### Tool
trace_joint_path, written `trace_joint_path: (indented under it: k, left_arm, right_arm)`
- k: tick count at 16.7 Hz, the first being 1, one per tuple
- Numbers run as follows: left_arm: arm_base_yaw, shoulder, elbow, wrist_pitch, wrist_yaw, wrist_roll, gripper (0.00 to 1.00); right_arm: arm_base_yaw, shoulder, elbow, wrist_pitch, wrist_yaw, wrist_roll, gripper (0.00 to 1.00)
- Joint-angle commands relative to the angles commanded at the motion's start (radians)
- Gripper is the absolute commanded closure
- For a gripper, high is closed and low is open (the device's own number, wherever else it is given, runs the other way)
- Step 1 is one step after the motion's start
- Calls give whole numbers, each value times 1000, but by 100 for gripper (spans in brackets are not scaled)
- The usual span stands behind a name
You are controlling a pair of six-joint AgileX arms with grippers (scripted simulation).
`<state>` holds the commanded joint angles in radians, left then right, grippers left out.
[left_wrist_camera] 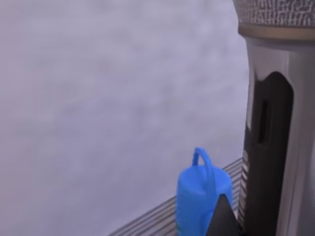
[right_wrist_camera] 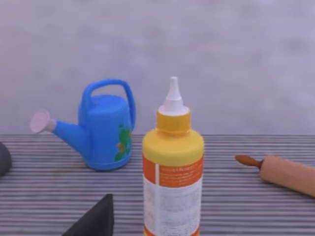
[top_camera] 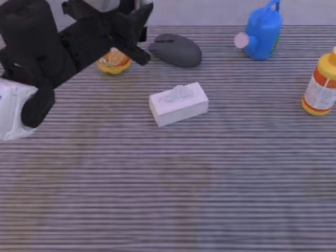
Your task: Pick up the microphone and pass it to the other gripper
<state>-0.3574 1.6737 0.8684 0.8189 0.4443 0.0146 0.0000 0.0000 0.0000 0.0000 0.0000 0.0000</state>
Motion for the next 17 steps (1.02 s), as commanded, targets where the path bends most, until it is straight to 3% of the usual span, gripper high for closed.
trace_joint_path:
  k: [4, 6, 8, 17]
  left_arm:
    - [-186, -98, -47, -24, -204, -9, 100]
    - [-252, -140, -64, -32, -270, -11, 100]
    - [-275, -159, -71, -35, -293, -12, 100]
    - [-275, -159, -71, -35, -293, -12, 100]
  right_arm:
    - [0, 0, 0, 0, 0, 0, 0]
    - [0, 0, 0, 0, 0, 0, 0]
    - [0, 0, 0, 0, 0, 0, 0]
    - [0, 0, 0, 0, 0, 0, 0]
